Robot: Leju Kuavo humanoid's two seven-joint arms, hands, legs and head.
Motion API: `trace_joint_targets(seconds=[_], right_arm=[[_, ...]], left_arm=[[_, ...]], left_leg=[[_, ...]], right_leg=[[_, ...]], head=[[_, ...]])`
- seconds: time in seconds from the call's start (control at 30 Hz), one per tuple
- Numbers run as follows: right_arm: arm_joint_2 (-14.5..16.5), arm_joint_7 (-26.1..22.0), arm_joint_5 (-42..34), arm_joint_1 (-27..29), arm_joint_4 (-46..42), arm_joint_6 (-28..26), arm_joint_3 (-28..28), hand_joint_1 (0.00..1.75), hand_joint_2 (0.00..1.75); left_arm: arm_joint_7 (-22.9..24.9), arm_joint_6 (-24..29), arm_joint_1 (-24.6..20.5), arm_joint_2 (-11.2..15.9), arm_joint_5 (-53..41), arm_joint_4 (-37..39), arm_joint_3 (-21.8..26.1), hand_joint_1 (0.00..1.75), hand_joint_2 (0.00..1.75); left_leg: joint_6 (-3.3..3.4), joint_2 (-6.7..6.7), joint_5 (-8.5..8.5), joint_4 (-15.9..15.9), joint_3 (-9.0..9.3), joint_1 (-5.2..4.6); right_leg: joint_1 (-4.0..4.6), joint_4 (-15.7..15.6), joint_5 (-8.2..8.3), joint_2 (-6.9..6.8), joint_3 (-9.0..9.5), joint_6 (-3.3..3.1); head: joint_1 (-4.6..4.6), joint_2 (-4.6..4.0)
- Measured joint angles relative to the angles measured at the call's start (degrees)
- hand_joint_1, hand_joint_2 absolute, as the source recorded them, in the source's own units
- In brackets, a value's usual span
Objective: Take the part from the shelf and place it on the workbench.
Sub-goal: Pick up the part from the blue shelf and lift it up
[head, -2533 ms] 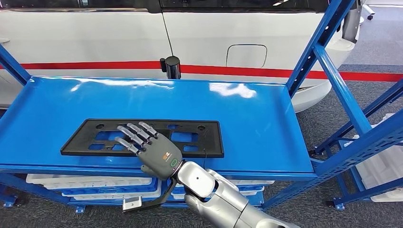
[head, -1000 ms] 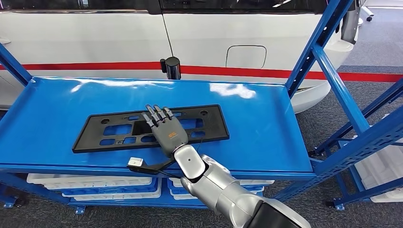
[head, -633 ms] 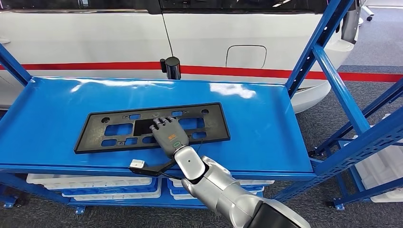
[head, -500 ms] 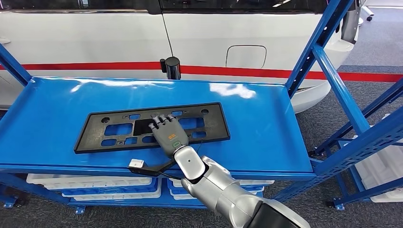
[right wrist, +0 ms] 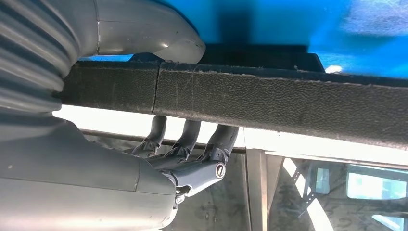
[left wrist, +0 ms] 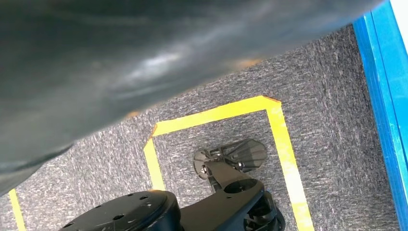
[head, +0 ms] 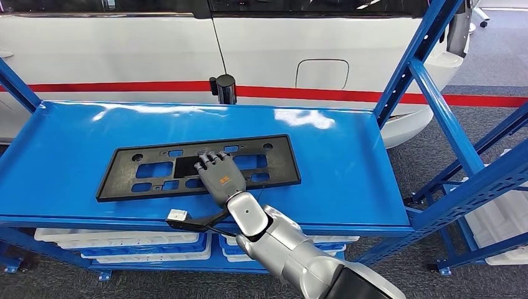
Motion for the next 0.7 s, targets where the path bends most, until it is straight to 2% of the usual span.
trace_joint_targets(seconds=[0.03, 0.1, 0.17, 0.23, 0.37, 0.43, 0.5, 0.6, 0.7], right_arm=[[0.0, 0.0, 0.0, 0.01, 0.0, 0.0, 0.0, 1.08, 1.75], [0.0, -0.25, -0.25, 0.08, -0.02, -0.34, 0.0, 1.47, 1.75], [-0.03, -2.08, -2.0, 0.55, -0.26, -2.46, -0.14, 1.72, 1.75], [-0.15, -6.87, -6.19, 1.69, -1.18, -6.68, -1.05, 1.75, 1.75], [-0.95, -21.23, -19.76, 4.57, -6.85, -12.57, -5.44, 1.75, 1.75], [-1.68, -27.15, -27.5, 6.11, -11.89, -11.82, -7.72, 1.75, 1.75], [-2.86, -31.67, -36.74, 7.74, -18.99, -8.62, -9.45, 1.75, 1.75], [-5.1, -33.98, -46.45, 9.88, -30.06, -3.9, -10.8, 1.75, 1.75], [-7.68, -33.85, -49.39, 12.22, -39.14, -2.25, -11.4, 1.75, 1.75]], left_arm=[[0.0, 0.0, 0.0, 0.0, -0.01, 0.0, 0.04, 0.0, 0.0], [-0.04, 0.0, 0.0, -0.01, -0.01, 0.0, 0.16, 0.0, 0.0], [-0.13, -0.01, 0.01, -0.03, -0.15, -0.01, 0.25, 0.0, 0.0], [-0.22, -0.03, 0.01, -0.09, -0.61, -0.01, 0.26, 0.0, 0.0], [-0.36, -0.09, 0.03, -0.27, -1.56, 0.0, 0.27, 0.0, 0.0], [-0.5, -0.09, 0.08, -0.32, -1.87, 0.0, 0.33, 0.0, 0.0], [-0.85, -0.04, 0.25, -0.36, -2.04, 0.0, 0.5, 0.0, 0.0], [-1.43, 0.0, 0.52, -0.39, -2.41, 0.0, 0.84, 0.0, 0.0], [-1.68, 0.0, 0.69, -0.43, -2.71, 0.0, 1.14, 0.0, 0.0]], left_leg=[[0.0, 0.0, 0.0, 0.0, 0.0, 0.0], [0.0, 0.0, 0.0, 0.0, 0.0, 0.0], [0.0, 0.0, 0.0, 0.0, 0.0, 0.0], [0.0, 0.0, 0.0, 0.0, -0.01, 0.0], [0.0, 0.01, -0.01, 0.0, -0.01, 0.0], [0.0, 0.01, -0.04, 0.0, 0.04, 0.0], [-0.01, 0.02, -0.08, 0.0, 0.1, 0.0], [-0.02, 0.05, -0.11, -0.01, 0.12, -0.01], [-0.01, -0.02, -0.07, -0.01, 0.03, -0.01]], right_leg=[[0.0, 0.0, 0.0, 0.0, 0.0, 0.0], [0.0, 0.0, 0.0, 0.0, 0.0, 0.0], [0.0, 0.0, 0.0, 0.0, -0.01, 0.0], [0.0, 0.0, 0.0, 0.0, -0.02, 0.0], [0.0, 0.0, 0.0, 0.02, -0.04, 0.0], [0.0, -0.01, -0.02, 0.02, -0.2, -0.01], [0.0, -0.03, -0.05, 0.03, -0.39, -0.02], [0.0, -0.03, -0.06, 0.05, -0.47, -0.04], [0.0, -0.03, -0.03, 0.03, -0.31, -0.02]], head=[[0.0, 0.0], [0.0, 0.01], [0.0, 0.01], [0.0, 0.01], [0.0, 0.01], [0.0, 0.0], [0.0, 0.0], [0.0, 0.0], [0.01, 0.0]])
